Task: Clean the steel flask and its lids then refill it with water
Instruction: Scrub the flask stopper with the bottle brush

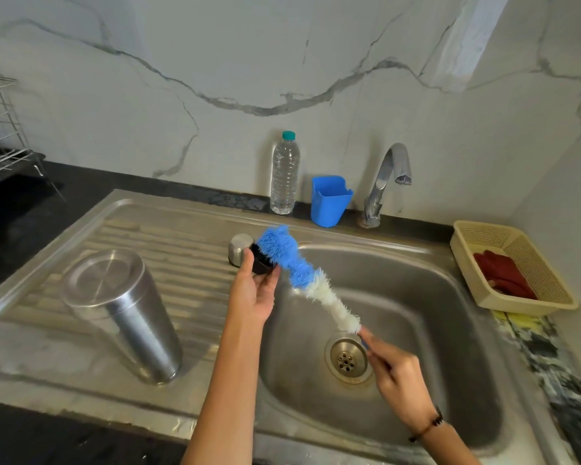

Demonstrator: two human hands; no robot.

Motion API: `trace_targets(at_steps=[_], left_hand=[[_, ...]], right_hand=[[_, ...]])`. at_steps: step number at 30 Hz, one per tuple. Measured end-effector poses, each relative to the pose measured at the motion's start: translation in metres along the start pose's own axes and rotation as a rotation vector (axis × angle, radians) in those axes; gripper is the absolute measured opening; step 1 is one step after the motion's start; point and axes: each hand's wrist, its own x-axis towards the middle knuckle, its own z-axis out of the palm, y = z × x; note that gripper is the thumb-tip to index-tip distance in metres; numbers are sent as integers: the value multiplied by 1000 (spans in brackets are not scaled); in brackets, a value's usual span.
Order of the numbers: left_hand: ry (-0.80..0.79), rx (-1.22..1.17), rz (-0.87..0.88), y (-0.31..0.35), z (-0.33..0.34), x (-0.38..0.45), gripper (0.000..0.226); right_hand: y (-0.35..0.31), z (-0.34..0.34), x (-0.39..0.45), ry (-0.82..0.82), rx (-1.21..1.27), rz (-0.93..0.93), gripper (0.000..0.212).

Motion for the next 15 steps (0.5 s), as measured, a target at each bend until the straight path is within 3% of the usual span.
trace_targets(at_steps=[11, 15], left_hand=[[11, 2, 23, 8, -5, 2, 26], [-40, 79, -6, -1, 2, -3, 23]], right_hand=[[14, 1, -6, 10, -32, -24, 80], [20, 5, 0, 69, -15, -2, 51]])
